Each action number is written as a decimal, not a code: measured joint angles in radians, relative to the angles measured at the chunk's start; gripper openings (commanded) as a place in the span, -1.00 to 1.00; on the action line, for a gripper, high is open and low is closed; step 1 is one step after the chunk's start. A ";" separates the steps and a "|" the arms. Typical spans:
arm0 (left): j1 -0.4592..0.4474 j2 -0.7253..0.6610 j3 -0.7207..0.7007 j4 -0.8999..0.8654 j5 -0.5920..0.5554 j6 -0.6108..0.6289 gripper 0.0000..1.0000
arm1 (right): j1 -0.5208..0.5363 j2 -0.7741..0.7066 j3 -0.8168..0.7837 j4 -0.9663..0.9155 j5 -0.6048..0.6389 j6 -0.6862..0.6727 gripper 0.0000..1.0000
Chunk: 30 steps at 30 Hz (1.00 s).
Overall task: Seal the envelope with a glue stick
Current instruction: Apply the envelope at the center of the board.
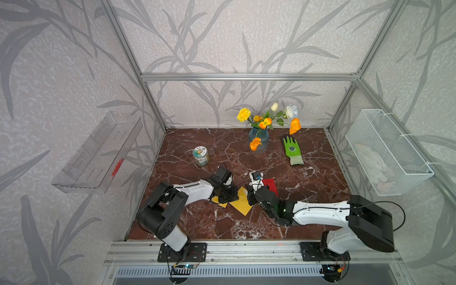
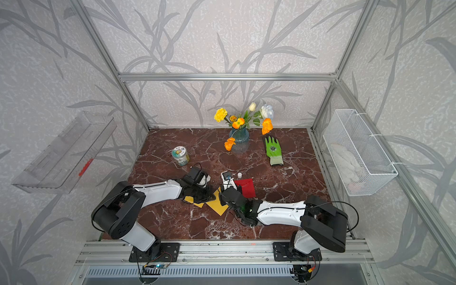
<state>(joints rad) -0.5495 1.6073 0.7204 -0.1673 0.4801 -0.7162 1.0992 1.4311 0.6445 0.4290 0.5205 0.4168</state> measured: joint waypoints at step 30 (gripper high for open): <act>-0.002 0.098 0.364 -0.107 0.029 -0.077 -0.75 | -0.143 -0.346 -0.222 -0.119 -0.004 0.114 -1.00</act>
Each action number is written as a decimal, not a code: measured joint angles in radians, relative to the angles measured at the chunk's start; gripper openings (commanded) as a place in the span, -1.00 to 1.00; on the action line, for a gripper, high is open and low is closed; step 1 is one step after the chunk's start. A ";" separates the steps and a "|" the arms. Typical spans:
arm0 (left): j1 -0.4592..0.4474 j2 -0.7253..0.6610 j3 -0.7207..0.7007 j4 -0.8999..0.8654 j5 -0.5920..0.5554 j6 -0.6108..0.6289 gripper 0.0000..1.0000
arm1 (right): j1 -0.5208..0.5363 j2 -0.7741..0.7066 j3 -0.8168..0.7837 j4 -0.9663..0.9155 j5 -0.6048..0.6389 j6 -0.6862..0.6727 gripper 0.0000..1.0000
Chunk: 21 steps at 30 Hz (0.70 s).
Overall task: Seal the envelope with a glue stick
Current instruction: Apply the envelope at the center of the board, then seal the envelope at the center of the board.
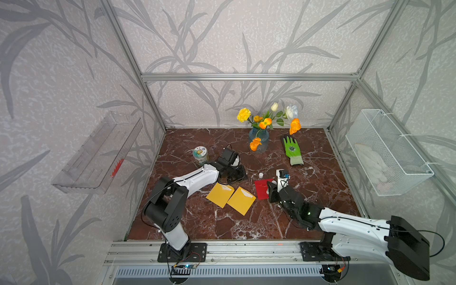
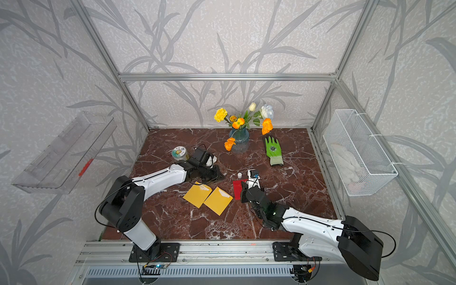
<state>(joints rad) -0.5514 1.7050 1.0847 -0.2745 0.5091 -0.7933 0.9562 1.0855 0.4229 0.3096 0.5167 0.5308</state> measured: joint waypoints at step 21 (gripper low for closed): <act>-0.043 0.036 -0.151 0.020 0.025 0.033 -0.83 | -0.001 -0.009 -0.019 -0.025 0.015 0.030 -1.00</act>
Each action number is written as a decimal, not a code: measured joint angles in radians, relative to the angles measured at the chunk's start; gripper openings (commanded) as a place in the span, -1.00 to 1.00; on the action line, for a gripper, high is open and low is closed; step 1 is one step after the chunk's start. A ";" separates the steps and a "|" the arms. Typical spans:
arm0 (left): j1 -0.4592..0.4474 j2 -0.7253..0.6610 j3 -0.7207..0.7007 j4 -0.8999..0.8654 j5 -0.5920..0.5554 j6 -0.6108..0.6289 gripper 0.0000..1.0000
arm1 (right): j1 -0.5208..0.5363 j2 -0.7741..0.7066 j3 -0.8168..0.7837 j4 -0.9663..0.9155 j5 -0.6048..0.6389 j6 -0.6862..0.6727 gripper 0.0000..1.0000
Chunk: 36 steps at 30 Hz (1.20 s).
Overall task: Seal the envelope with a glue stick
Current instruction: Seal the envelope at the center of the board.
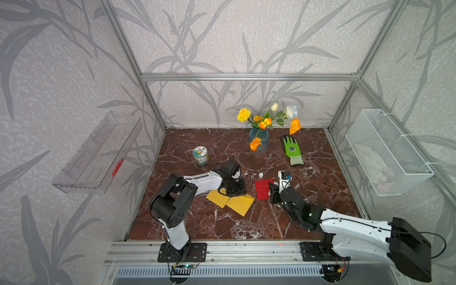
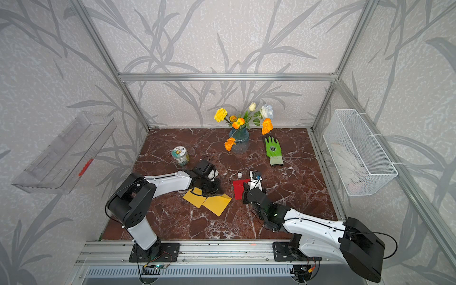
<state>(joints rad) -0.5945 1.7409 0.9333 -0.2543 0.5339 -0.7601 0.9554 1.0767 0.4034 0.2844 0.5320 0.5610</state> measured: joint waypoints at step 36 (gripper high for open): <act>-0.020 -0.009 -0.090 0.169 -0.074 -0.057 -0.74 | 0.000 0.030 0.010 -0.047 -0.002 0.010 -1.00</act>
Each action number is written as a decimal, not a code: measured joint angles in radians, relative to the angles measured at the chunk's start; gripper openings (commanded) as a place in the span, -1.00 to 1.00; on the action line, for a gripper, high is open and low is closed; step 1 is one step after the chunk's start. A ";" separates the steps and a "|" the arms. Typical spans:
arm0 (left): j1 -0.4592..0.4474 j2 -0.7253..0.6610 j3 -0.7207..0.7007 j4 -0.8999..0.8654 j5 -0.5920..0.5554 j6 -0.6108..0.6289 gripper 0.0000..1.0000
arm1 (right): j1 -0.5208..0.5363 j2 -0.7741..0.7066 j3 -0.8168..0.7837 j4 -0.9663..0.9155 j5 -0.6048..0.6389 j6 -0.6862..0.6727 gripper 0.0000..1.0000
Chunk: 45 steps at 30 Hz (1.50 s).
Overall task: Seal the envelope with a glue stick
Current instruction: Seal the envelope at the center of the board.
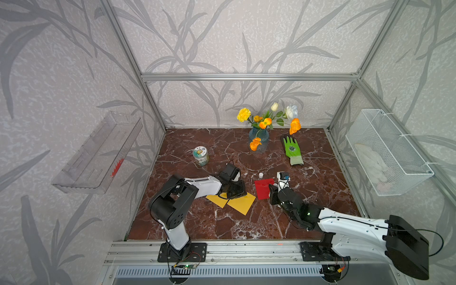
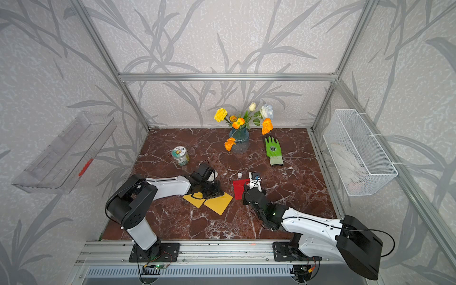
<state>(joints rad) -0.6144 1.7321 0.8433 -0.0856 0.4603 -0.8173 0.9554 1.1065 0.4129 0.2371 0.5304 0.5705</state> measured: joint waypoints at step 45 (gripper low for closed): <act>-0.060 -0.031 0.251 -0.431 -0.179 0.328 -0.94 | 0.000 -0.017 0.013 -0.048 -0.005 0.011 -1.00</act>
<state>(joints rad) -0.6743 1.7012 1.0939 -0.5163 0.2810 -0.4889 0.9554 1.0897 0.4255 0.1894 0.5251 0.5812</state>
